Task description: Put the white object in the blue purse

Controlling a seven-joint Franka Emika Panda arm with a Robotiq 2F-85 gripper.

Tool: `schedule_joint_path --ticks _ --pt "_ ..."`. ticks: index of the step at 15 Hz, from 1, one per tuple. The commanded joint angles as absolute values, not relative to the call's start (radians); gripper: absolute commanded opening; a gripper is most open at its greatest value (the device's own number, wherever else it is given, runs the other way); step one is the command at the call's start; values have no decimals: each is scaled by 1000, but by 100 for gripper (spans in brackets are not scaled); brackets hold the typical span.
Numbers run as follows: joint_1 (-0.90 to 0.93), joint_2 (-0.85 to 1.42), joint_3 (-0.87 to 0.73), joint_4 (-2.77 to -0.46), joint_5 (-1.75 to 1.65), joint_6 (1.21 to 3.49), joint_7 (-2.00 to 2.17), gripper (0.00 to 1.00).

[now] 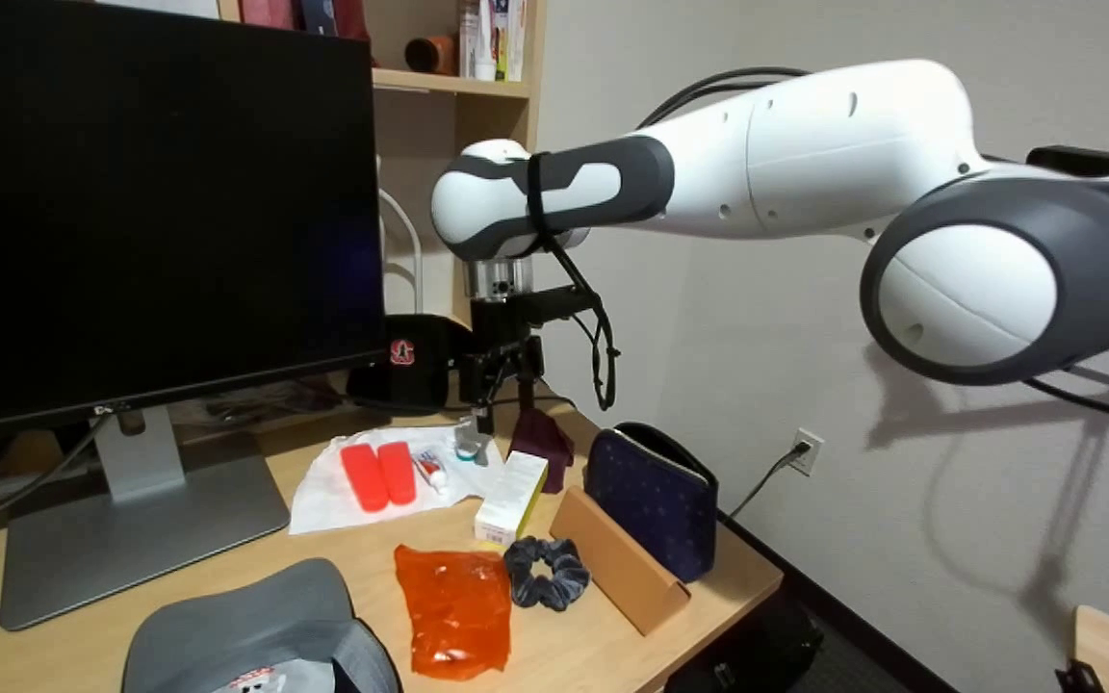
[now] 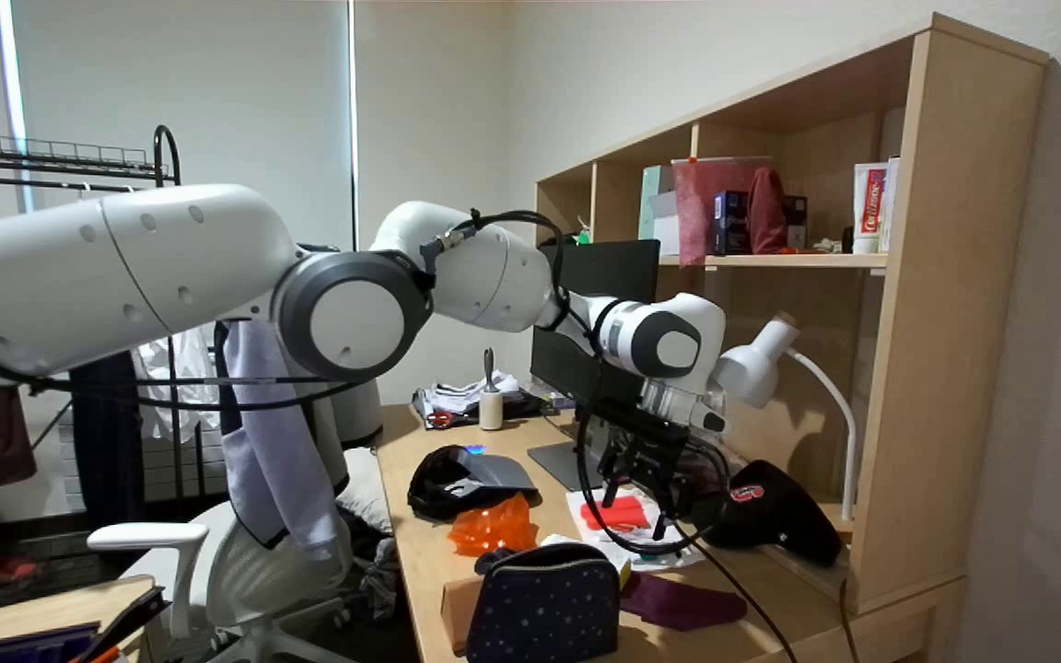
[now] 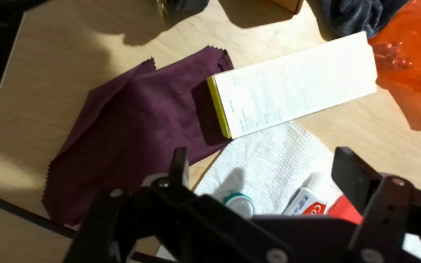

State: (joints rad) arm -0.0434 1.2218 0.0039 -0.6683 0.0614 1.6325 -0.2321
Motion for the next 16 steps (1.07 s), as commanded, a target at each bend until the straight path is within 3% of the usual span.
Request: schedule_joint_path --ticks 1,16 --pt "-44 1309 11 -559 65 1652 -244 100" --pt "-33 1331 -1 -593 59 1902 -245 100"
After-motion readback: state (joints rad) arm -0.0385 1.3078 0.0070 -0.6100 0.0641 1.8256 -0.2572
